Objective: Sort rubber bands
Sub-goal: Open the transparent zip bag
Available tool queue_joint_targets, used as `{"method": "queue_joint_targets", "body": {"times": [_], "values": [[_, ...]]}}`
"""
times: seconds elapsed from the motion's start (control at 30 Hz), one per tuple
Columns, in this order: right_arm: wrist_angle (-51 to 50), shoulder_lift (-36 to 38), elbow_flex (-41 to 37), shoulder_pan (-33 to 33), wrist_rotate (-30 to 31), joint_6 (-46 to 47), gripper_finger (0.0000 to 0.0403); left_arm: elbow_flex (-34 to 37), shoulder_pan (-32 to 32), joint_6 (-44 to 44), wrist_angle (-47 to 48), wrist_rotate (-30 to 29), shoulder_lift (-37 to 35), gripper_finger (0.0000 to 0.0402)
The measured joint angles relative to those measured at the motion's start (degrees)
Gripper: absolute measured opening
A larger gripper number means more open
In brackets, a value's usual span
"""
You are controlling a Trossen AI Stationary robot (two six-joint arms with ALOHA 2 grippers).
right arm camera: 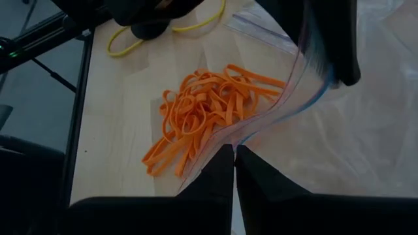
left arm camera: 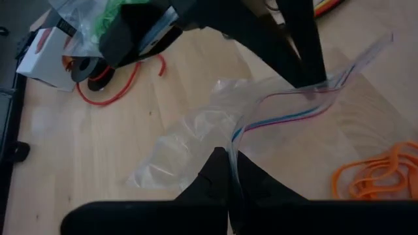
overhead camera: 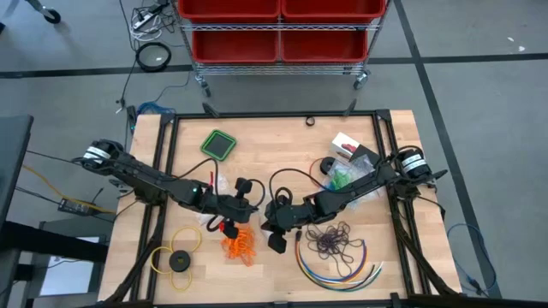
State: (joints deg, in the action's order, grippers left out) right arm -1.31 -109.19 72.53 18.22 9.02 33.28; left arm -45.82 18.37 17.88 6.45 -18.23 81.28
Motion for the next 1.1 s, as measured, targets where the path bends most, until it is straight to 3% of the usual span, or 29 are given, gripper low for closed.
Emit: {"method": "queue_joint_targets", "body": {"times": [1.1], "values": [[3.02,0.0,0.01,0.0,0.02,0.0,0.0011,-0.52,0.0,-0.1,-7.39,3.9,-0.18,0.001]]}}
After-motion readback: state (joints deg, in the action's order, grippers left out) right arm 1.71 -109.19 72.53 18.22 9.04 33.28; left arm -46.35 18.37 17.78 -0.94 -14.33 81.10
